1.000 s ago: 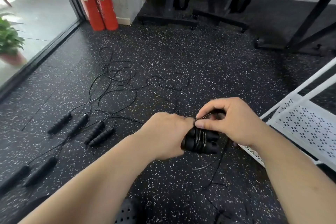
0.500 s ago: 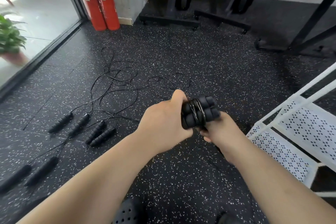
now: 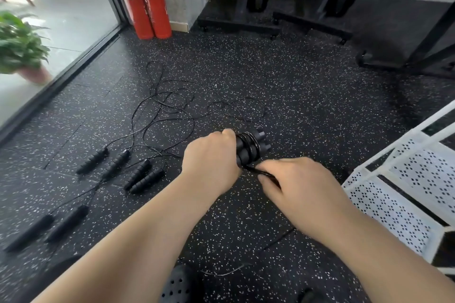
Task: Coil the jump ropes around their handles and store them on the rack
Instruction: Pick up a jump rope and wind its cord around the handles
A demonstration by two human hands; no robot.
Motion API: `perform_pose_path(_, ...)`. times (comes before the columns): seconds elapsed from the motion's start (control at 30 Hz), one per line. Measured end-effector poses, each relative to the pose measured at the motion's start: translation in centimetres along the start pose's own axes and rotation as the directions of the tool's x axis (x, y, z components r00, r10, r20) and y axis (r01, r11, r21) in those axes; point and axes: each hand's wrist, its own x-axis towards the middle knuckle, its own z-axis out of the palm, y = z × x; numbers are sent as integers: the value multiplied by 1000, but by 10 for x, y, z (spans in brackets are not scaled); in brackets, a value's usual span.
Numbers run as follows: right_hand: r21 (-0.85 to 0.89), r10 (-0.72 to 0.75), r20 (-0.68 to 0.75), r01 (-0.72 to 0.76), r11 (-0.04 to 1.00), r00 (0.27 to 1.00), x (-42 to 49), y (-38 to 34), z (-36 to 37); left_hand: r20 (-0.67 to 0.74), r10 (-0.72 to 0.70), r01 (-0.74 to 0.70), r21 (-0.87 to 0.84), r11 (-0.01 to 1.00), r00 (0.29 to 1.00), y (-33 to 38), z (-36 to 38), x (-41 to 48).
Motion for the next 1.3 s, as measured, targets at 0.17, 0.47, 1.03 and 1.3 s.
perform_pose_path(0.17,146,23,-70,-12,989,997,6,31,-12,129,243,-244,-9,970,962,14,3,-7)
perform_pose_path(0.47,678,66,173,-167,716,983,12,67,-22,64,577,-571,-96,816,814,27,-8,-19)
perform_pose_path(1.03,919,295,299,-357,169,908,27,49,28,53,252,-139,-720,680,966,33,-22,-24)
perform_pose_path(1.3,920,319,344,-385,73,883,32,34,40,268,-7,237,-840,488,963,18,-19,-5)
